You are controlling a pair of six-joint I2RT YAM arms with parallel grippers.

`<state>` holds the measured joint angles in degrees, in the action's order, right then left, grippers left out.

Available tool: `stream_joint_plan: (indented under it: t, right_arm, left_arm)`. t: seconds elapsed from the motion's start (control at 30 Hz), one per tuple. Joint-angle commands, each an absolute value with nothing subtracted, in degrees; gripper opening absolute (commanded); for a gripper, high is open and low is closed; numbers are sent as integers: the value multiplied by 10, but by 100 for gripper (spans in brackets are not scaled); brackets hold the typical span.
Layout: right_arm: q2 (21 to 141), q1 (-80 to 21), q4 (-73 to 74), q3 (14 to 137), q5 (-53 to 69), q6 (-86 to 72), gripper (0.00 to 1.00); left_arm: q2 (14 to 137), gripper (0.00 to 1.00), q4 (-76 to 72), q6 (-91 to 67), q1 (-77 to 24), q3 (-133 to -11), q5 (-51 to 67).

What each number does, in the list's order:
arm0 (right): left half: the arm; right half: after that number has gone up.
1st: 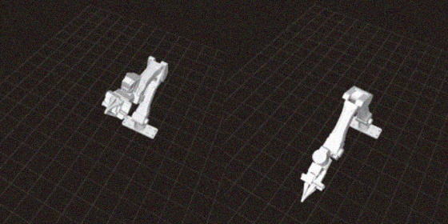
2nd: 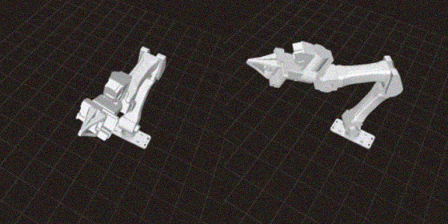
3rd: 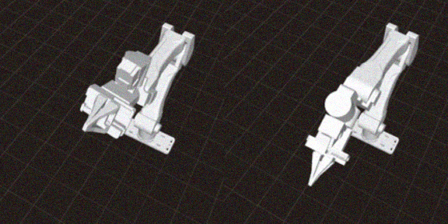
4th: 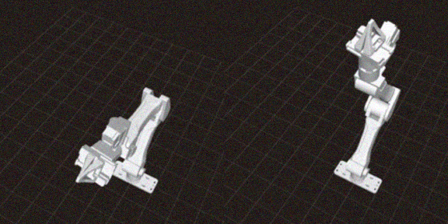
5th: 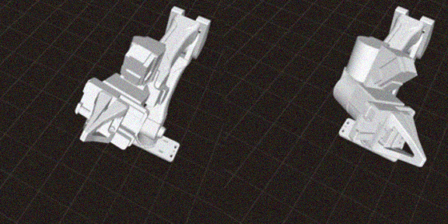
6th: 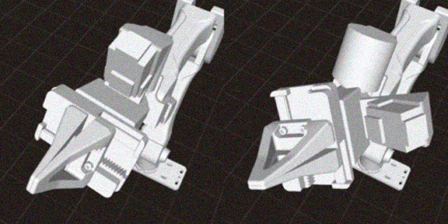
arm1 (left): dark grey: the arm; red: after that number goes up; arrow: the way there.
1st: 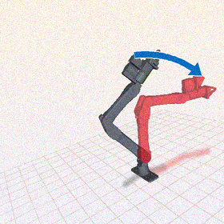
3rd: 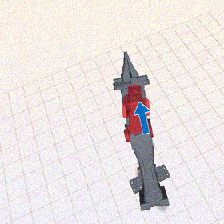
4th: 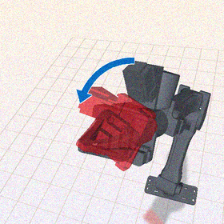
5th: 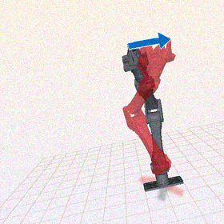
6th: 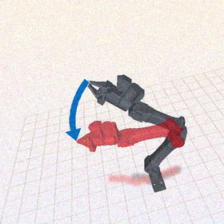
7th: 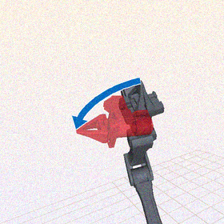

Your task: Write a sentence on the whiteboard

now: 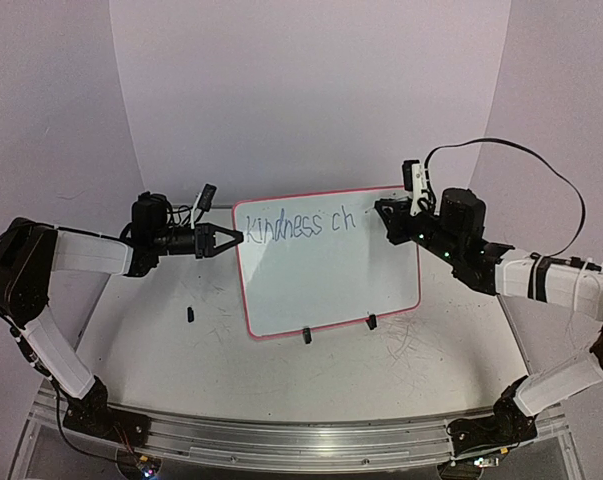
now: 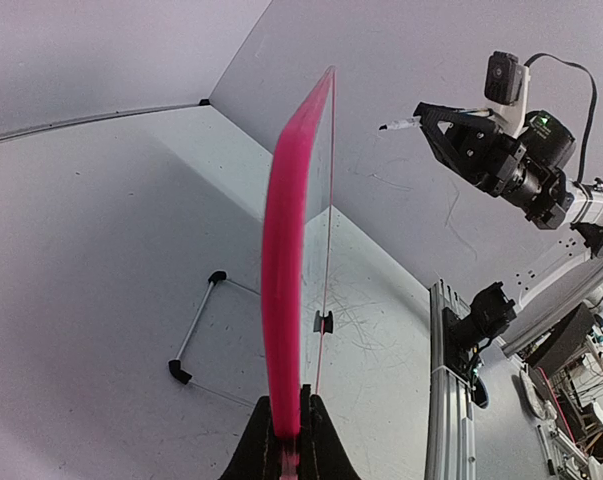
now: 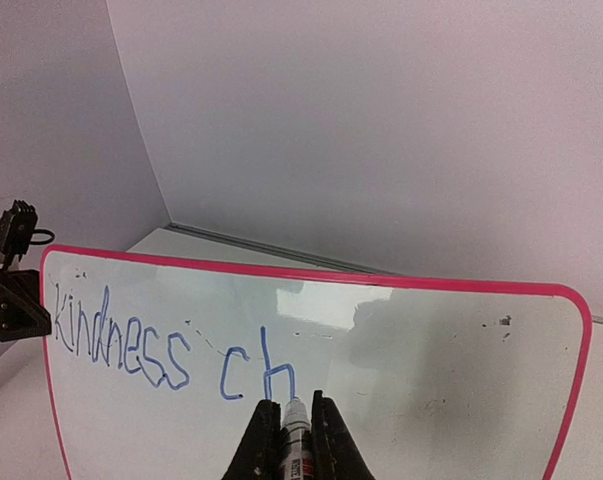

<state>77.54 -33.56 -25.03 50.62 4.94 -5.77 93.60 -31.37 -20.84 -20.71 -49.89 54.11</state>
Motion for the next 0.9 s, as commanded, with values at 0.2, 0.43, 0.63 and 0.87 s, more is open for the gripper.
stream_joint_plan:
  t: [0.2, 0.43, 0.63, 0.87]
  right_arm:
    - [808, -337, -254, 543, 61, -66, 0]
    - [837, -337, -235, 564, 71, -64, 0]
    - [838, -337, -239, 566, 34, -58, 0]
    - [834, -337, -264, 554, 17, -78, 0]
  left_arm:
    - [924, 0, -241, -127, -221, -549, 514]
    - [911, 0, -240, -108, -223, -528, 505]
    - [915, 0, -240, -103, -225, -525, 507]
    - [918, 0, -240, -102, -228, -528, 508]
